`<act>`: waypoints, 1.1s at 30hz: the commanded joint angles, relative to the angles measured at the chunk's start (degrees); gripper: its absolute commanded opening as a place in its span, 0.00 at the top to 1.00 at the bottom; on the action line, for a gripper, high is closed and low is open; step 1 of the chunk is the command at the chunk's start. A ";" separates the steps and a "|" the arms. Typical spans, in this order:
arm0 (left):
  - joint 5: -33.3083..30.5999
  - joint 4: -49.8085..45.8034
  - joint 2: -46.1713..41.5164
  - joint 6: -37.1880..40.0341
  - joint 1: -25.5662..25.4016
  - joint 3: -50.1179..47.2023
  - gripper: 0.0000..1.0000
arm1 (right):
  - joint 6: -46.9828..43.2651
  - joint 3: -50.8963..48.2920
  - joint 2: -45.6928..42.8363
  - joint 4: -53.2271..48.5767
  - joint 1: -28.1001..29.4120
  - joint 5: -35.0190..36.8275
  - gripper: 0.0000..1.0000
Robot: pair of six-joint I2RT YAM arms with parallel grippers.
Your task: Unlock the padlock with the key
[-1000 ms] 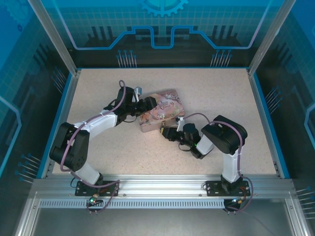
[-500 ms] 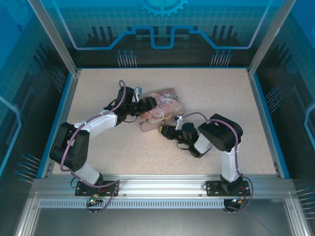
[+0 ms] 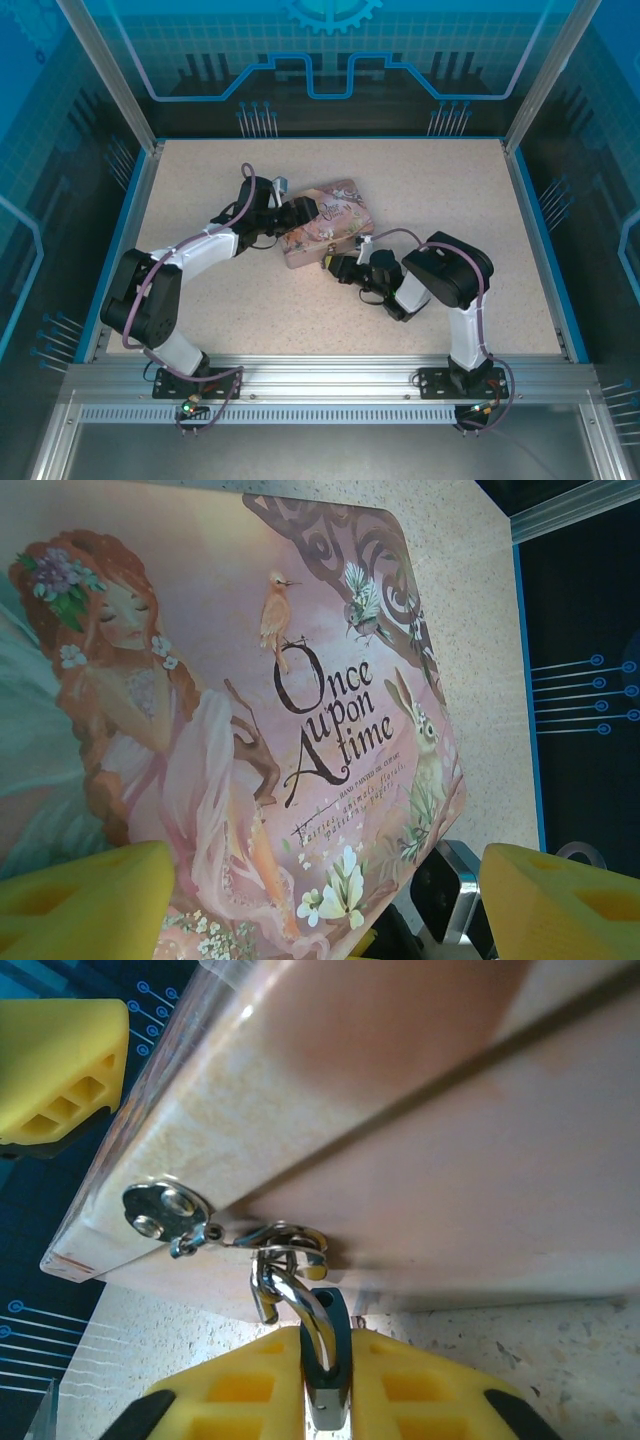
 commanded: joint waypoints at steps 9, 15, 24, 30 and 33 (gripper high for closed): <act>-2.11 -1.56 -3.39 -0.20 -1.07 -1.85 0.19 | 4.05 -2.21 -3.63 -5.73 -0.21 5.82 0.93; -2.99 -1.61 -4.91 -0.58 -2.85 -4.42 0.19 | 7.17 -1.65 -9.76 -16.54 0.19 11.01 0.94; -3.92 -0.51 -4.74 -1.14 -4.21 -7.39 0.19 | 11.10 3.83 -16.31 -42.31 0.16 16.29 0.95; -4.22 -0.21 -3.77 -0.89 -4.25 -8.01 0.19 | 7.69 2.91 -17.32 -38.50 -0.77 14.43 0.94; -4.42 -0.28 -3.42 -0.89 -4.20 -8.52 0.19 | 4.75 2.68 -18.78 -36.69 -1.94 12.39 0.94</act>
